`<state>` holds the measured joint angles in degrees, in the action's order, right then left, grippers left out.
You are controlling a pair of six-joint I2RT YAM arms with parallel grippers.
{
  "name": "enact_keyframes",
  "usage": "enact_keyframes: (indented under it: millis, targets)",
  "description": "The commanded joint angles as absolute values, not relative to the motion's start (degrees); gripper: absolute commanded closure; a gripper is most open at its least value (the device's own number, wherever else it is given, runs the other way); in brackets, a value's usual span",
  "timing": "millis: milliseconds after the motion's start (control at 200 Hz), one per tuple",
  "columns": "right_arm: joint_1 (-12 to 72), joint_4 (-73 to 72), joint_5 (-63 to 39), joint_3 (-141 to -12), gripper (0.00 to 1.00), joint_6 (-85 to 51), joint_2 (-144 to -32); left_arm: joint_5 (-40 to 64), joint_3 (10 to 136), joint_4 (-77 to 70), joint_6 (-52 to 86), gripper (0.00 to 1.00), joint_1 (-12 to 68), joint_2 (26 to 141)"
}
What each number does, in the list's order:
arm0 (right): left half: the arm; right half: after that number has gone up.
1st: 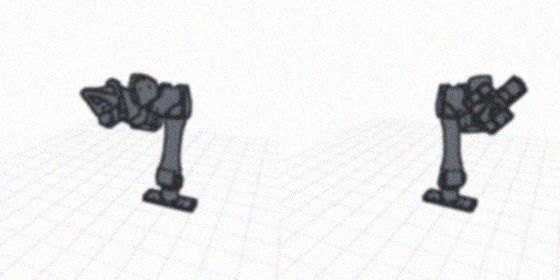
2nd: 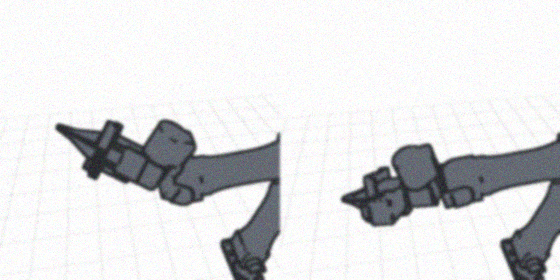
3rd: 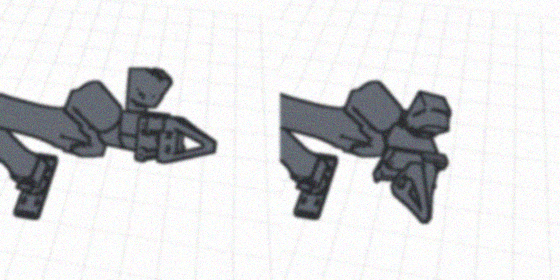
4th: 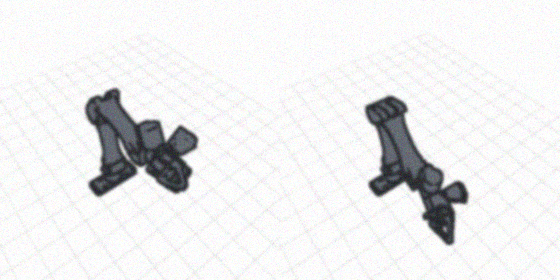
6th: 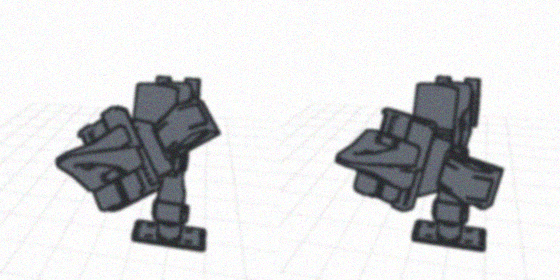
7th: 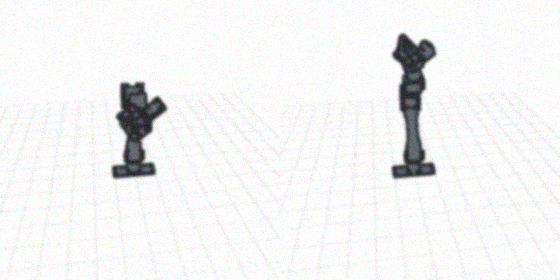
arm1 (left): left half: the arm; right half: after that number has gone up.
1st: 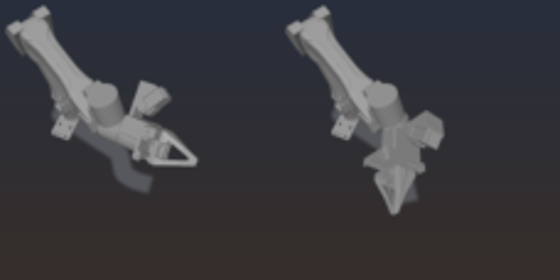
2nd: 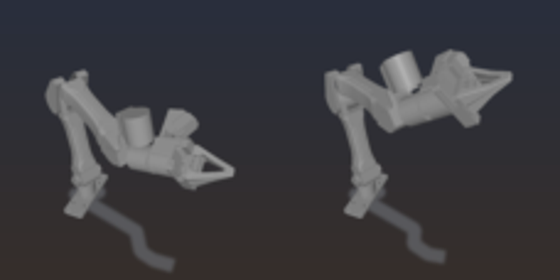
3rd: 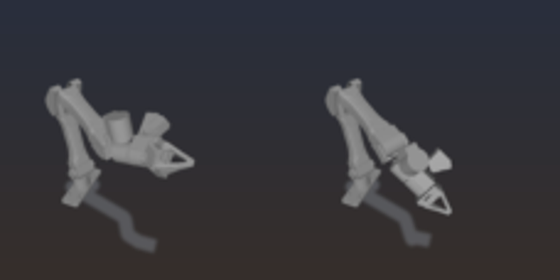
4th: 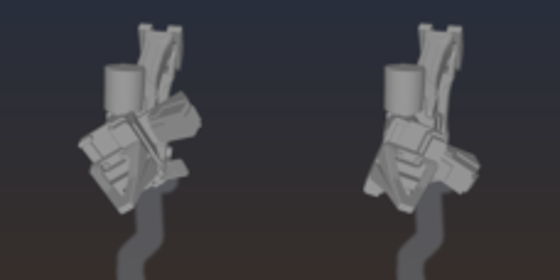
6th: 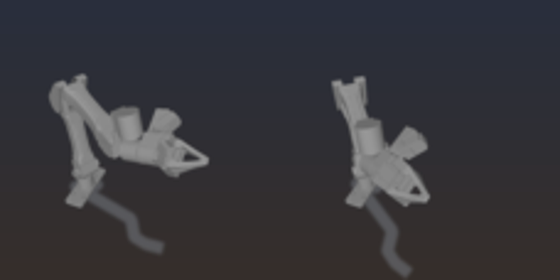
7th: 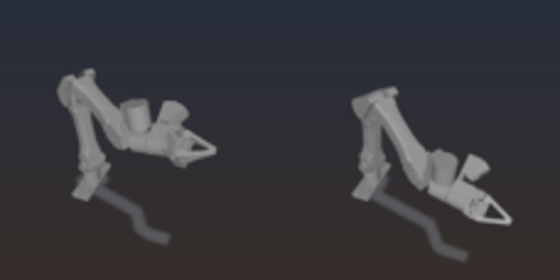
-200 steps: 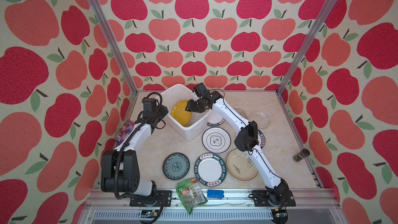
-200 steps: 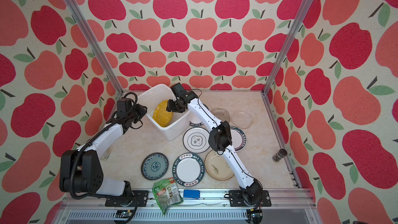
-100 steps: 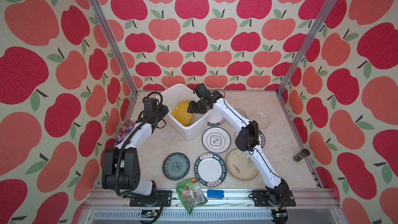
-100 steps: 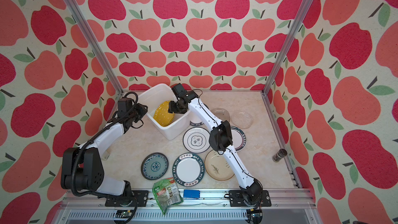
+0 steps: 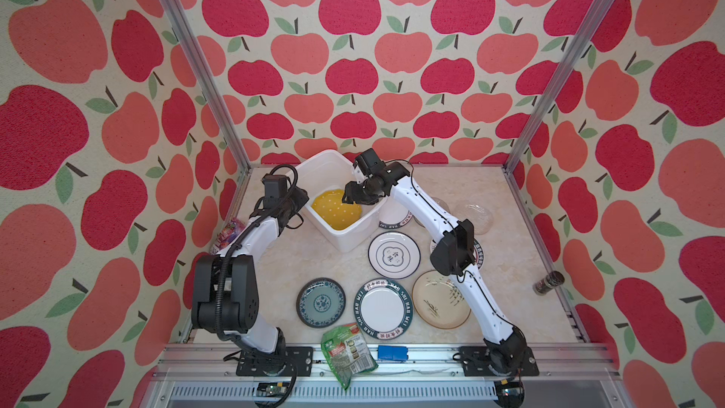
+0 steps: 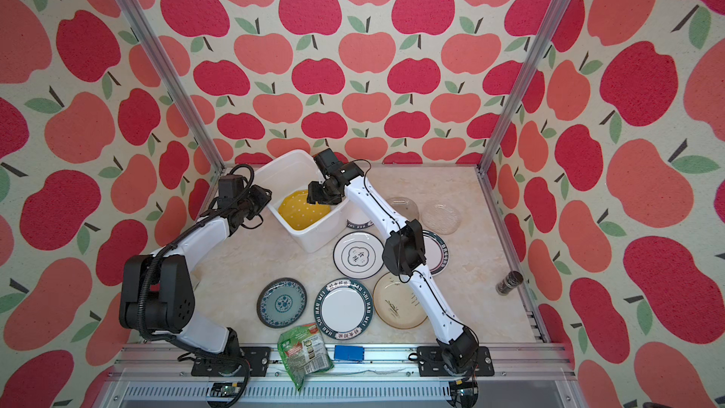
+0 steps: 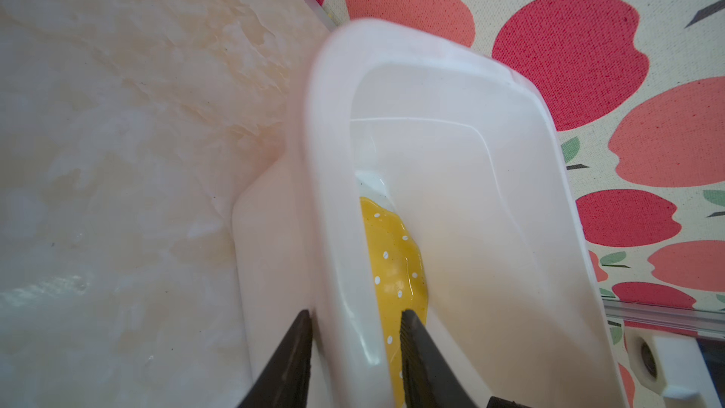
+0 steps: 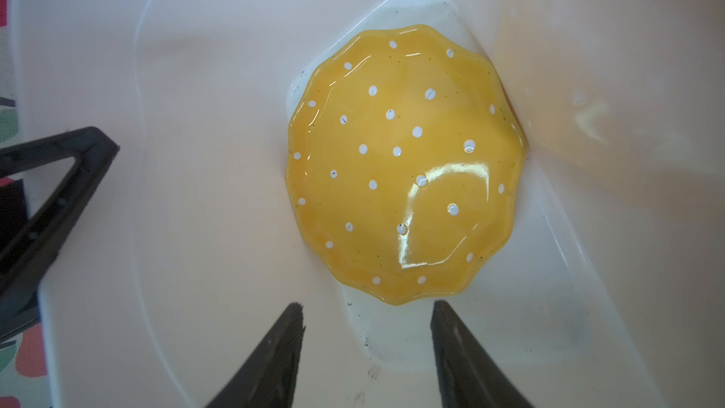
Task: Place the plates into the plastic bin on the countertop
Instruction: Place the plate in the plastic bin, then rotate the plastic bin at the top-left of the table.
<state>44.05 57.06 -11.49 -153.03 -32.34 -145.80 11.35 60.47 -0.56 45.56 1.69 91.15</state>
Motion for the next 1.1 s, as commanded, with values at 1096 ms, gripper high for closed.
enact_keyframes:
  millis: [1096]
  targets:
    - [34.9, 36.7, -22.9, -128.2, 0.44, -32.6, -123.3, 8.8, 66.2, 7.7, 43.9, 0.91, -4.2, 89.6]
